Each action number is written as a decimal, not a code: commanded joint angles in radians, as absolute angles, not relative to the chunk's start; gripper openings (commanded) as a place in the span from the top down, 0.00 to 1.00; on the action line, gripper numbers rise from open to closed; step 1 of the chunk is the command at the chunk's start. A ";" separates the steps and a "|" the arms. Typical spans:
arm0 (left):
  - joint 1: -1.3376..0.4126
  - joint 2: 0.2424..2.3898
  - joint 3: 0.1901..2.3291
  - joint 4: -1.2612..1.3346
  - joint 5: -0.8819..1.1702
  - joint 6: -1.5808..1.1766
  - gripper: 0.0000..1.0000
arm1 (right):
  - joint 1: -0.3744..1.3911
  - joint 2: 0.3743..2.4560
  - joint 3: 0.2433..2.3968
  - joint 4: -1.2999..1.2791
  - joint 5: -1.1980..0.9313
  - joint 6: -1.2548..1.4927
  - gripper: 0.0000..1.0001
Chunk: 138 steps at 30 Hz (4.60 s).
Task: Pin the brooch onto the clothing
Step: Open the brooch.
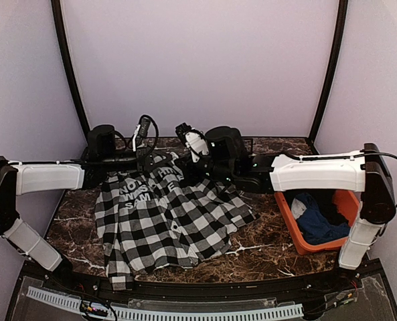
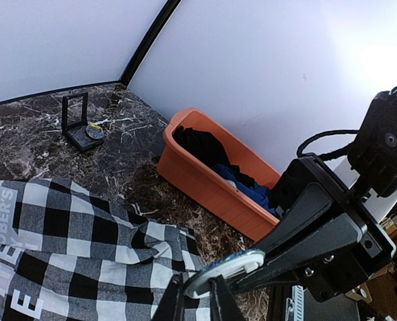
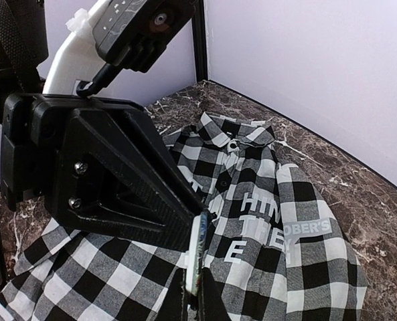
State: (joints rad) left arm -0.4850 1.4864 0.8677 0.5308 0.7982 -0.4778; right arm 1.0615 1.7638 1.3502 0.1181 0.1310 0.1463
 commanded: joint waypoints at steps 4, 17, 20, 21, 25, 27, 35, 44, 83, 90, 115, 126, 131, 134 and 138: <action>-0.591 1.451 0.901 0.431 0.898 -0.404 0.97 | 1.102 1.788 1.397 0.242 0.003 0.128 1.00; -0.637 1.428 0.942 0.341 0.994 -0.287 0.89 | 1.042 1.714 1.295 0.326 -0.187 0.192 1.00; -0.654 1.430 0.950 0.311 0.997 -0.258 0.87 | 1.028 1.704 1.284 0.345 -0.238 0.218 1.00; -0.660 1.430 0.951 0.310 1.000 -0.255 0.87 | 1.023 1.702 1.281 0.353 -0.250 0.228 1.00; -0.671 1.429 0.949 0.303 0.996 -0.243 0.99 | 1.017 1.714 1.288 0.359 -0.272 0.237 1.00; -0.671 1.428 0.947 0.306 0.980 -0.247 0.99 | 1.018 1.724 1.292 0.362 -0.293 0.245 1.00; -0.682 1.424 0.955 0.253 0.916 -0.218 0.85 | 1.017 1.748 1.319 0.347 -0.303 0.275 1.00; -0.688 1.408 0.949 0.286 0.980 -0.229 0.62 | 0.993 1.720 1.288 0.350 -0.299 0.287 1.00; -0.525 1.580 0.814 1.150 1.080 -0.943 0.39 | 0.997 1.598 1.086 0.434 -0.084 0.109 1.00; -0.525 1.626 0.804 1.266 1.063 -1.033 0.47 | 1.058 1.647 1.135 0.432 -0.006 0.007 1.00; -0.509 1.690 0.792 1.465 1.038 -1.195 0.52 | 1.069 1.601 1.075 0.535 0.148 0.007 1.00; -0.485 1.705 0.784 1.487 1.017 -1.221 0.59 | 1.082 1.608 1.080 0.529 0.152 -0.028 1.00; -0.482 1.711 0.784 1.493 1.013 -1.228 0.61 | 1.091 1.616 1.090 0.520 0.154 -0.045 1.00; -0.482 1.712 0.785 1.493 1.012 -1.229 0.62 | 1.097 1.623 1.100 0.514 0.157 -0.050 1.00; -0.481 1.712 0.786 1.494 1.012 -1.229 0.62 | 1.103 1.634 1.112 0.505 0.162 -0.055 1.00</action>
